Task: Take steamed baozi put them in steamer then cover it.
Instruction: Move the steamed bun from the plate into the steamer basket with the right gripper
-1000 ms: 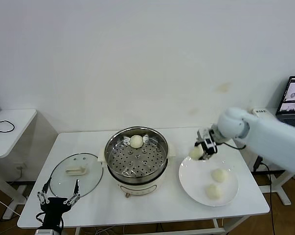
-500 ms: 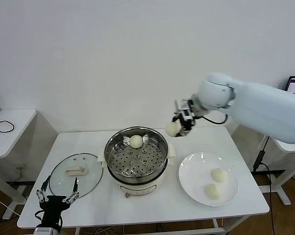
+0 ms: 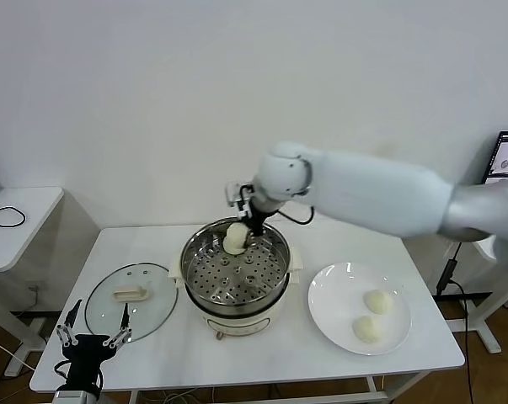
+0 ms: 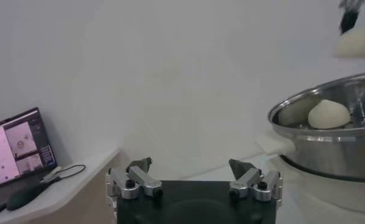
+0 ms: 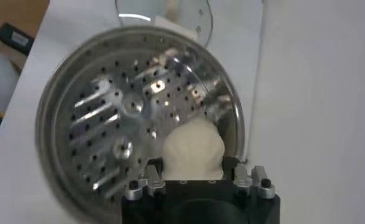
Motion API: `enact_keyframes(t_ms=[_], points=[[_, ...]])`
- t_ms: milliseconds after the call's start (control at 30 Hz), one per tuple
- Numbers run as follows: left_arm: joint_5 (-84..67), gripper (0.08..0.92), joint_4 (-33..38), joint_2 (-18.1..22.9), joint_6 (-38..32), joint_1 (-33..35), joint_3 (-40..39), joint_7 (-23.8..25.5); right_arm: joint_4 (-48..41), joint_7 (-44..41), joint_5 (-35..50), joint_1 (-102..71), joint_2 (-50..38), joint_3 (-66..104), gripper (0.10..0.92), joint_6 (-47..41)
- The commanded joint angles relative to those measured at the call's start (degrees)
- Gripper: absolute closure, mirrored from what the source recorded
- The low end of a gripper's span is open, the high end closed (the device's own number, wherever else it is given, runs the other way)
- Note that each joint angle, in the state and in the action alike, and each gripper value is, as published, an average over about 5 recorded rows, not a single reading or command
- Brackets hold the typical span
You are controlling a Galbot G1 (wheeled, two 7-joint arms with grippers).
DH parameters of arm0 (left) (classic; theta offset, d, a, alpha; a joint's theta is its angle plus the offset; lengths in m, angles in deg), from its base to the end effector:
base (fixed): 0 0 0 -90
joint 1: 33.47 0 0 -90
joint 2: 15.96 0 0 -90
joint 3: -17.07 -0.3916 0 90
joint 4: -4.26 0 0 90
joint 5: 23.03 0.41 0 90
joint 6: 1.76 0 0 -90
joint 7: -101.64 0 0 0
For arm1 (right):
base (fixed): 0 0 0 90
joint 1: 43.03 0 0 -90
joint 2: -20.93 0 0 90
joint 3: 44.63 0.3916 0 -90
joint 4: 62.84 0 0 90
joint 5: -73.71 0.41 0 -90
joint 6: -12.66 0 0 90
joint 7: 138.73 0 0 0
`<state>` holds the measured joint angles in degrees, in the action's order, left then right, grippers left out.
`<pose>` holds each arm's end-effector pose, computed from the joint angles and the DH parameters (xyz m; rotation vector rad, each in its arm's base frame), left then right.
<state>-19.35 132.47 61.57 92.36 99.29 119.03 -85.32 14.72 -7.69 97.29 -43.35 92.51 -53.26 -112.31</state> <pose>0.1497 0.0950 -0.3023 0.2244 -2.9761 -0.5601 0.5801 0.2239 -0.0633 1.4849 -1.5064 1.5437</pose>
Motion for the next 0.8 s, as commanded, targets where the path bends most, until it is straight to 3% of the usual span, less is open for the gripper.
enact_keyframes(t_ms=[33, 633, 800], points=[[0.02, 0.177, 0.04, 0.04, 0.00, 0.02, 0.20, 0.00, -7.72, 1.99, 0.12, -6.88, 9.77, 0.39, 0.425, -1.34], [0.03, 0.177, 0.32, 0.24, -0.13, 0.37, 0.53, -0.11, -13.37, 1.33, -3.22, -9.59, 12.56, 1.31, 0.422, -0.54], [0.14, 0.177, 0.39, 0.29, -0.15, 0.42, 0.37, -0.10, -11.01, -0.17, -3.11, -8.29, 10.50, 1.66, 0.332, 0.59]])
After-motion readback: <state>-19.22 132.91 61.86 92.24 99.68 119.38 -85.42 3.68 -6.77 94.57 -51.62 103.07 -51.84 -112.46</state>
